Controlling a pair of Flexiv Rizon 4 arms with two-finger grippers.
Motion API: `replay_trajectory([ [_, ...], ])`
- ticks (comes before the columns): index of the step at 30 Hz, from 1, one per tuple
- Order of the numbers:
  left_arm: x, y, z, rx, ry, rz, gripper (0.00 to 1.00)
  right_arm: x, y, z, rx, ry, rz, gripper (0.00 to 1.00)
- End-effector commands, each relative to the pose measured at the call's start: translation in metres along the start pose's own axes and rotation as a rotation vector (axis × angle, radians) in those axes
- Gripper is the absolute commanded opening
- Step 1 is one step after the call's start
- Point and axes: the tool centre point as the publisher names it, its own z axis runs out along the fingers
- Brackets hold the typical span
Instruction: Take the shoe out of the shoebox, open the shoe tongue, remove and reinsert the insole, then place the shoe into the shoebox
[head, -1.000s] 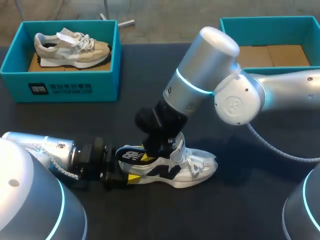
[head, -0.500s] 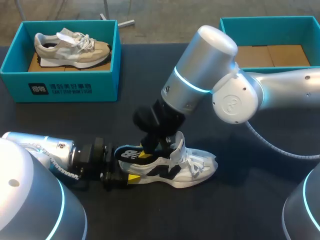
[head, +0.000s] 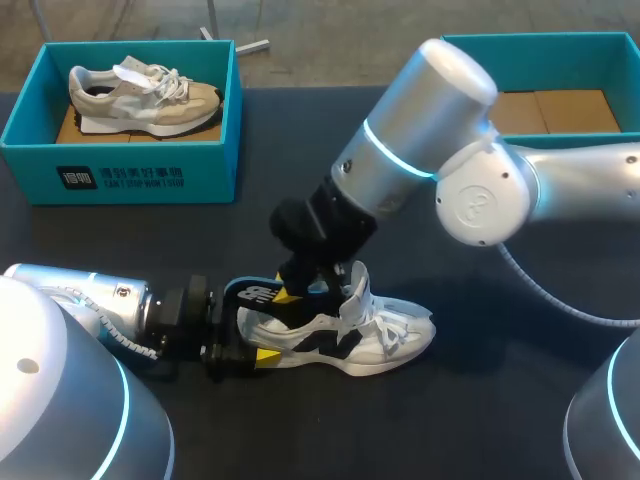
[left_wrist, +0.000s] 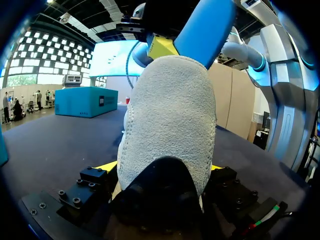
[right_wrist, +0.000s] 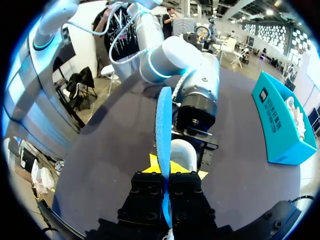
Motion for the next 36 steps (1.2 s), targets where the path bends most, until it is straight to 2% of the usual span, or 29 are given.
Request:
replay_trajectory([
  [1,0.0,0.002,0.0,-0.002,-0.001,-0.001,0.0,0.001,-0.001,0.0,-0.002,-0.002,-0.001,0.0],
  [6,0.0,0.002,0.0,-0.002,-0.001,-0.001,0.0,0.001,-0.001,0.0,-0.002,-0.002,-0.001,0.0],
  [10,0.0,0.002,0.0,-0.002,-0.001,-0.001,0.0,-0.009,0.016,-0.007,-0.054,0.006,-0.03,0.0],
  [17,0.0,0.002,0.0,-0.002,-0.001,-0.001,0.0,-0.011,0.041,-0.027,-0.131,0.011,-0.069,0.0],
  [22,0.0,0.002,0.0,-0.002,-0.001,-0.001,0.0,-0.008,0.054,-0.045,-0.188,0.011,-0.07,0.0],
  [28,0.0,0.002,0.0,-0.002,-0.001,-0.001,0.0,-0.009,0.08,-0.084,-0.34,0.037,-0.072,0.0],
  [36,0.0,0.002,0.0,-0.002,-0.001,-0.001,0.0,-0.009,0.08,-0.084,-0.34,0.037,-0.072,0.0],
])
